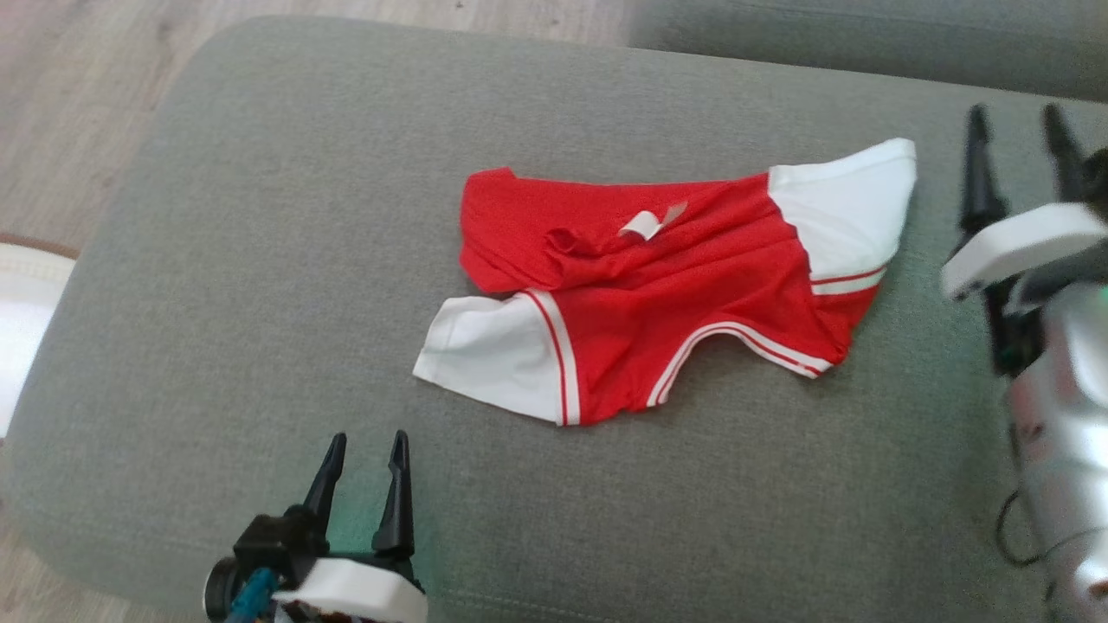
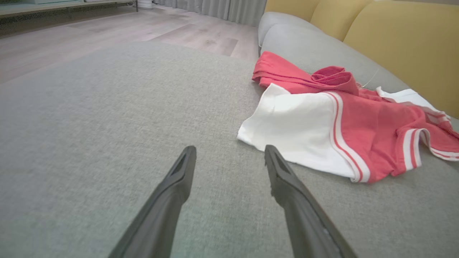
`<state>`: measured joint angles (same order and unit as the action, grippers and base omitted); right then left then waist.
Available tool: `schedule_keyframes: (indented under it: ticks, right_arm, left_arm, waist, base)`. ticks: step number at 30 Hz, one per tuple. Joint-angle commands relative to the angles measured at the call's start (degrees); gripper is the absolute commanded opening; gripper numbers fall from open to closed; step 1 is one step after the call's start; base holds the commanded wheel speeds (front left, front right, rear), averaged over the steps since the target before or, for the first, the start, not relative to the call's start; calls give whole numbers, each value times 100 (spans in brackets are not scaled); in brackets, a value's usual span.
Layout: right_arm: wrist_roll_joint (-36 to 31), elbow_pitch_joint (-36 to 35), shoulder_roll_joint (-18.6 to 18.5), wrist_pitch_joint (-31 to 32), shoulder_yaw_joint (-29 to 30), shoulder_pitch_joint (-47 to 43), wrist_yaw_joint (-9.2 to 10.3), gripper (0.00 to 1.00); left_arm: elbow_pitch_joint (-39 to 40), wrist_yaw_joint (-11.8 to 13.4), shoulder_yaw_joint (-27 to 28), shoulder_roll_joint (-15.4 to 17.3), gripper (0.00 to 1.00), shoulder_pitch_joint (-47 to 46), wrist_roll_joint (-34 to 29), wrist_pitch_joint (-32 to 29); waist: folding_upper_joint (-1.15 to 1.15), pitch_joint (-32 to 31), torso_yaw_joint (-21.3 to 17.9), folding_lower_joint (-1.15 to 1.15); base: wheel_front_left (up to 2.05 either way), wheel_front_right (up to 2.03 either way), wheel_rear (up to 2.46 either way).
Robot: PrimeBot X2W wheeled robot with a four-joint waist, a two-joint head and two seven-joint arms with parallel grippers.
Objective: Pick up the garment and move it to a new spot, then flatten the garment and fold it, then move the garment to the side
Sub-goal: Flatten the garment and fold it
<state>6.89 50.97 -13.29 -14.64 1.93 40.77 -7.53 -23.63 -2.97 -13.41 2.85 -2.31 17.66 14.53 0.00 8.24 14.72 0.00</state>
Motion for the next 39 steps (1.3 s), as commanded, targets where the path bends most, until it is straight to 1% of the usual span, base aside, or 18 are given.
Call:
schedule_keyframes:
  ticks: [1, 3, 6, 9, 12, 15, 17, 20, 22, 29, 31, 32, 33, 34, 37, 39]
  right_arm:
    - [-33, -225, 126, -36, -122, -102, 4, 100]
    - [-12, -397, 308, -36, -256, -352, 4, 100]
    - [203, -711, 568, -36, -791, -739, 4, 100]
    - [615, -981, 764, -36, -1616, -1197, 4, 100]
    - [1100, -1075, 876, -36, -2492, -1603, 4, 100]
    - [1579, -995, 925, -36, -3327, -1831, 4, 100]
    - [1931, -814, 943, -36, -3727, -1897, 4, 100]
    - [2434, -486, 965, -28, -4080, -1837, 4, 100]
    - [2690, -309, 981, -29, -4194, -1728, 4, 100]
    - [3306, 128, 1032, -34, -4407, -1417, 4, 100]
    - [3399, 239, 1036, -34, -4549, -1368, 4, 100]
    - [3474, 262, 1037, -34, -4626, -1359, 4, 90]
    - [3524, 304, 1038, -34, -4710, -1336, 4, 43]
    - [3549, 351, 1039, -34, -4802, -1308, 4, 0]
    - [3597, 535, 1039, -35, -4954, -1216, 4, 0]
    - [3543, 683, 1040, -35, -4877, -1137, 4, 0]
  left_arm:
    - [160, -2, 144, 3, 100, -215, -38, 47]
    - [155, -3, 130, 3, 100, -231, -29, 47]
    - [145, -15, 116, 3, 100, -228, -26, 47]
    - [130, -25, 115, 3, 100, -204, -20, 47]
    - [111, -29, 92, 3, 100, -166, -39, 47]
    - [100, -28, 83, 3, 100, -125, -44, 47]
    - [91, -38, 77, 3, 100, -103, -55, 47]
    - [79, -49, 68, 3, 100, -93, -73, 47]
    - [79, -54, 68, 3, 100, -89, -85, 47]
    - [68, -70, 61, 3, 100, -74, -123, 47]
    - [65, -71, 51, 3, 100, -77, -125, 47]
    - [62, -72, 48, 3, 100, -78, -127, 47]
    - [58, -74, 48, 3, 100, -80, -129, 47]
    - [55, -73, 50, 3, 100, -80, -131, 47]
    - [58, -62, 83, 3, 100, -75, -131, 47]
    - [79, -37, 128, 3, 100, -58, -126, 47]
  waist:
    - [0, 15, -66, 0]
    - [0, -1, -110, 0]
    - [0, -35, -137, 0]
    - [0, -85, -143, 0]
    - [0, -136, -127, 0]
    - [0, -183, -86, 0]
    - [0, -203, -49, 0]
    - [0, -215, 14, 0]
    - [0, -212, 49, 0]
    - [0, -183, 162, 0]
    - [0, -176, 191, 0]
    - [0, -173, 201, 0]
    - [0, -171, 208, 0]
    - [0, -169, 211, 0]
    - [0, -168, 183, 0]
    - [0, -178, 110, 0]
  base:
    - [0, 0, 0]
    - [0, 0, 0]
    - [0, 0, 0]
    - [0, 0, 0]
    - [0, 0, 0]
    - [0, 0, 0]
    - [0, 0, 0]
    - [0, 0, 0]
    - [0, 0, 0]
    - [0, 0, 0]
    - [0, 0, 0]
    - [0, 0, 0]
    - [0, 0, 0]
    - [0, 0, 0]
    - [0, 0, 0]
    - [0, 0, 0]
